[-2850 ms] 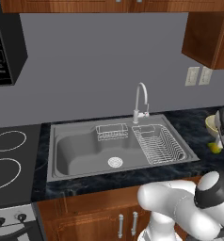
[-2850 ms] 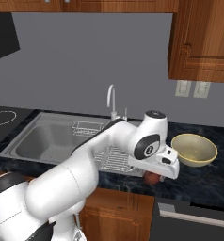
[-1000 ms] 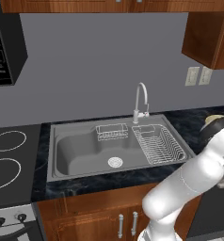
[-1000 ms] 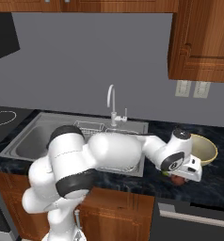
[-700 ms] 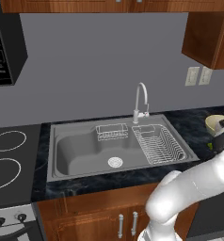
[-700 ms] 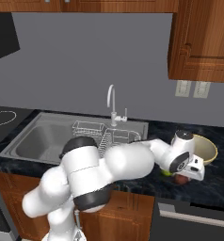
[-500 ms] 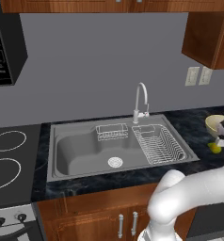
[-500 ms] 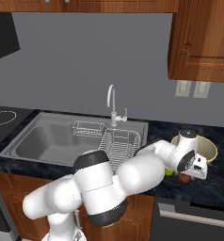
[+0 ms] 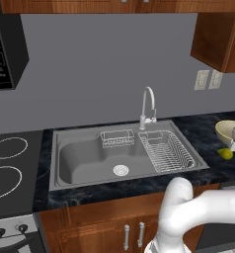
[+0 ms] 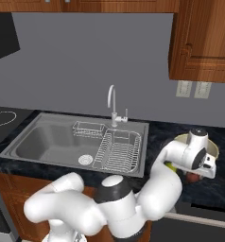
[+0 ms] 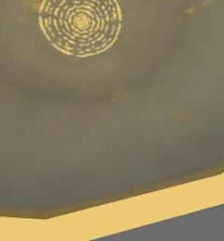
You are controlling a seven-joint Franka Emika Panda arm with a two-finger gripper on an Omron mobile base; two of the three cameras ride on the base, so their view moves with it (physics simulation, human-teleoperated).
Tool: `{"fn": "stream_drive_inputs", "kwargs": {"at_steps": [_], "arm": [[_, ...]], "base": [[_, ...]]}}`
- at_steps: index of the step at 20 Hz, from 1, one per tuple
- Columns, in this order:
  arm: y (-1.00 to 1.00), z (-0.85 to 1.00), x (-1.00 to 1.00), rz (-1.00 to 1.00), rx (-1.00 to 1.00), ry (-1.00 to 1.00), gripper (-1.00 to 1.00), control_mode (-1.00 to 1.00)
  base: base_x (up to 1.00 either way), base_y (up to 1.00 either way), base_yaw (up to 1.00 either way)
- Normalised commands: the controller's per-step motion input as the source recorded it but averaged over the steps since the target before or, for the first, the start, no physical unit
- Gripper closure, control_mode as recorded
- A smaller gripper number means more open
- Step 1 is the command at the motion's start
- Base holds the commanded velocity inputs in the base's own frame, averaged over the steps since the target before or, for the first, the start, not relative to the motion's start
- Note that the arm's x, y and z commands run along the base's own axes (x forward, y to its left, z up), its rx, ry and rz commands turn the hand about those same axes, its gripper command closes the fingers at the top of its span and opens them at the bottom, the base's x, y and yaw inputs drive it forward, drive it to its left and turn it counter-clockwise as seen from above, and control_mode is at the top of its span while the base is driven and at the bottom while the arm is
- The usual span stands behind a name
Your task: Remove the apple and pear from the sink. Then move the bowl and cup from the counter to the sink for washing.
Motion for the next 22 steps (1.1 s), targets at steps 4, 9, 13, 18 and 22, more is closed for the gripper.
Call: {"fn": "stream_drive_inputs", "kwargs": {"at_steps": [4,9,13,18,22], "arm": [[-0.14,-0.17,0.13,0.00,0.04,0.02,1.00,-1.00],[-0.13,-0.19,0.13,0.00,0.04,0.01,1.00,-1.00],[-0.11,-0.19,0.09,0.00,0.04,0.02,1.00,-1.00],[-0.03,-0.20,0.00,0.00,0.05,0.05,1.00,-1.00],[0.00,-0.16,-0.05,0.00,0.02,0.03,1.00,-1.00]], "base": [[0.00,0.00,0.00],[0.00,0.00,0.00],[0.00,0.00,0.00],[0.00,0.00,0.00],[0.00,0.00,0.00]]}}
